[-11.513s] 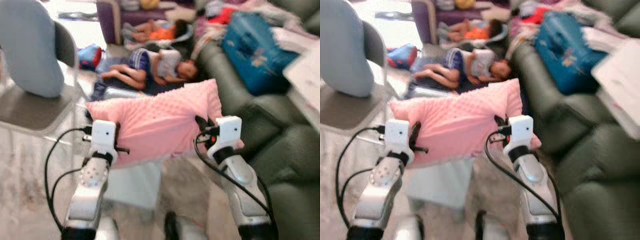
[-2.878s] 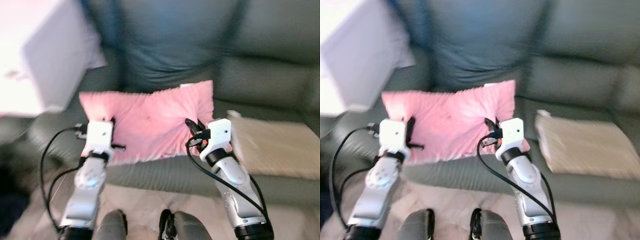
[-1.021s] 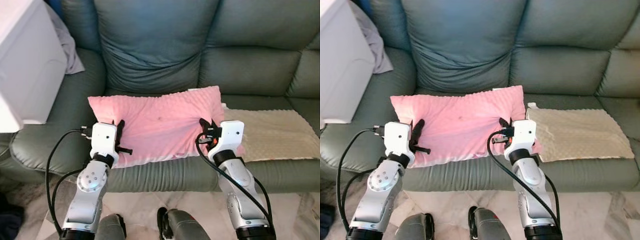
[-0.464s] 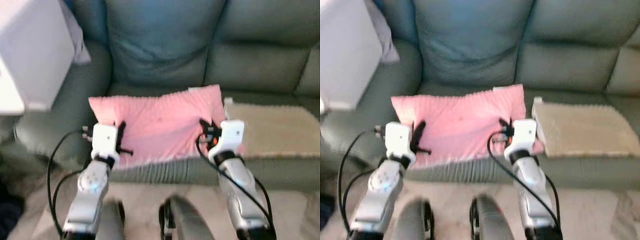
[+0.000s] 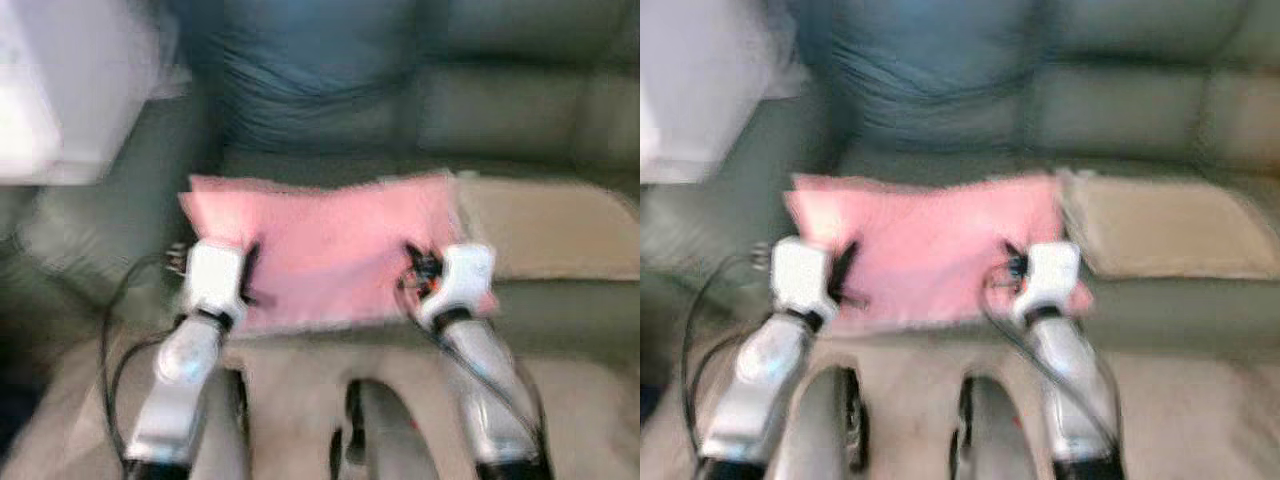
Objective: Move the pillow to the sofa
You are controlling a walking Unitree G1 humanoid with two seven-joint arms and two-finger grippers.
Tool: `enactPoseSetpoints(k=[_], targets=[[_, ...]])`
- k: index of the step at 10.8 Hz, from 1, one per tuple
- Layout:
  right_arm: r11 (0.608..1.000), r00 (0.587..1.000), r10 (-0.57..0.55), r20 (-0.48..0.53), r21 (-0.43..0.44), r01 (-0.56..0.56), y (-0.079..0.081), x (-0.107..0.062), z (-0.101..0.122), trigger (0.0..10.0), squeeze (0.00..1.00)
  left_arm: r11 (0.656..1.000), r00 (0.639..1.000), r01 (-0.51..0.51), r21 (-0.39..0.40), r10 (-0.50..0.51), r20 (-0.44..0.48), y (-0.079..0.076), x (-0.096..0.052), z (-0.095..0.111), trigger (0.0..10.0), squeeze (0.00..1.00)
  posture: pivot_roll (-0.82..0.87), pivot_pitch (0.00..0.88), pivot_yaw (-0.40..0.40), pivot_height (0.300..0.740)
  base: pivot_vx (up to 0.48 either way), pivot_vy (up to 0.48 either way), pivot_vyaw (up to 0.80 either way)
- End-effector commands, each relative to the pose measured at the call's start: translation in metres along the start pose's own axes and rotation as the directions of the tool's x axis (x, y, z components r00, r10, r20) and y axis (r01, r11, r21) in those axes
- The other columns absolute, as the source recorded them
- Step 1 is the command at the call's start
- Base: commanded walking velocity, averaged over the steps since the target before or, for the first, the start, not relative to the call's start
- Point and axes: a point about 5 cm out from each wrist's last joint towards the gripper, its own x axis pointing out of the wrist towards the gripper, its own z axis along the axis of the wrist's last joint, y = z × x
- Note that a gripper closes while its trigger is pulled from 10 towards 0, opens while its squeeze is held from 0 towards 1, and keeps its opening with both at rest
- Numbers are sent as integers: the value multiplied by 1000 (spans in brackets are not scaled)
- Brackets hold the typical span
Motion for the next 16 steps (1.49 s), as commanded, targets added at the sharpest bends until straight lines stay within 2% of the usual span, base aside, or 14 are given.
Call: enactPoseSetpoints(k=[1,16], targets=[[1000,1000,-5,1,2,5,0,-3,-1,10000,0,1000,1000,29,2,-29,-10,-4,0,-2,10000,0,-40,174,-62,636,0,0,0],[1000,1000,-2,-3,-15,2,1,0,-1,10000,0,998,998,67,6,-67,-5,-8,3,-3,10000,0,-39,169,-64,636,266,0,0]])
